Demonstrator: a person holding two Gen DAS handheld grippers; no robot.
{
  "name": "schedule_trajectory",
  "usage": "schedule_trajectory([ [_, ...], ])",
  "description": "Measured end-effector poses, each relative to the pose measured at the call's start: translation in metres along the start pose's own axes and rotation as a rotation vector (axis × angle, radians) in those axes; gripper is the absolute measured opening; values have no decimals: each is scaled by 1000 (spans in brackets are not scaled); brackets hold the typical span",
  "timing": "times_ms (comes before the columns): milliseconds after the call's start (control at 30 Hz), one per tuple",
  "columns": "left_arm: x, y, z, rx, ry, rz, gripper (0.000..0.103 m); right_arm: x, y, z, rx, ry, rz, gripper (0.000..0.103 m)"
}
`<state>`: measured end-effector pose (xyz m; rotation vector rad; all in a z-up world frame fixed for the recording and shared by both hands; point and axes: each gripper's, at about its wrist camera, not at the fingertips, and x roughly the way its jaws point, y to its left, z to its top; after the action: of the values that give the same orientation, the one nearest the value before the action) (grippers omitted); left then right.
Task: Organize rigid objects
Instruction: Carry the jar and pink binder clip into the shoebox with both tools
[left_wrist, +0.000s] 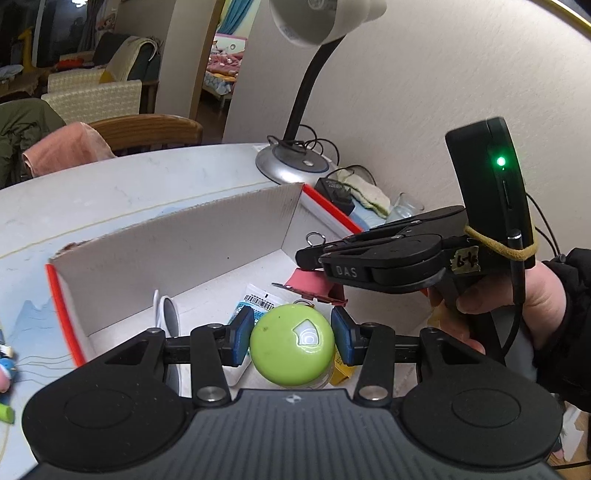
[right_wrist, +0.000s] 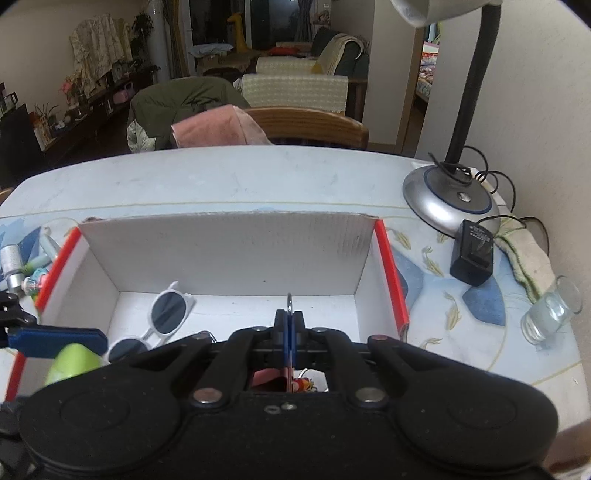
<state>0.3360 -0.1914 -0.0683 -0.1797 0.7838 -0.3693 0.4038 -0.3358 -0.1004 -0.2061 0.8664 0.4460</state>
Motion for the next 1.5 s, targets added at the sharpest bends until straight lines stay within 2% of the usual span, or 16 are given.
schedule_trajectory([
  [433,37,-1,-7,-1,64,38,44,28,-1,2,-29,66,8,1],
  [733,45,5,-11,-42,172,35,45,32,-1,-2,-36,84,28,2],
  [1000,49,6,-13,-41,261,33,46,26,0,-5,-39,87,34,17],
  [1133,47,7,-18,-41,287,46,46,19,2,-6,-46,87,43,21],
  [1167,47,6,-18,-42,288,54,47,17,2,-7,-48,85,47,25],
  [1267,42,8,-20,-51,275,59,64,10,6,-8,-56,75,53,32],
  [1300,40,8,-21,-53,270,60,64,8,6,-9,-57,73,57,35],
  [1500,25,7,-24,-55,233,44,64,-6,11,-12,-56,60,60,39],
])
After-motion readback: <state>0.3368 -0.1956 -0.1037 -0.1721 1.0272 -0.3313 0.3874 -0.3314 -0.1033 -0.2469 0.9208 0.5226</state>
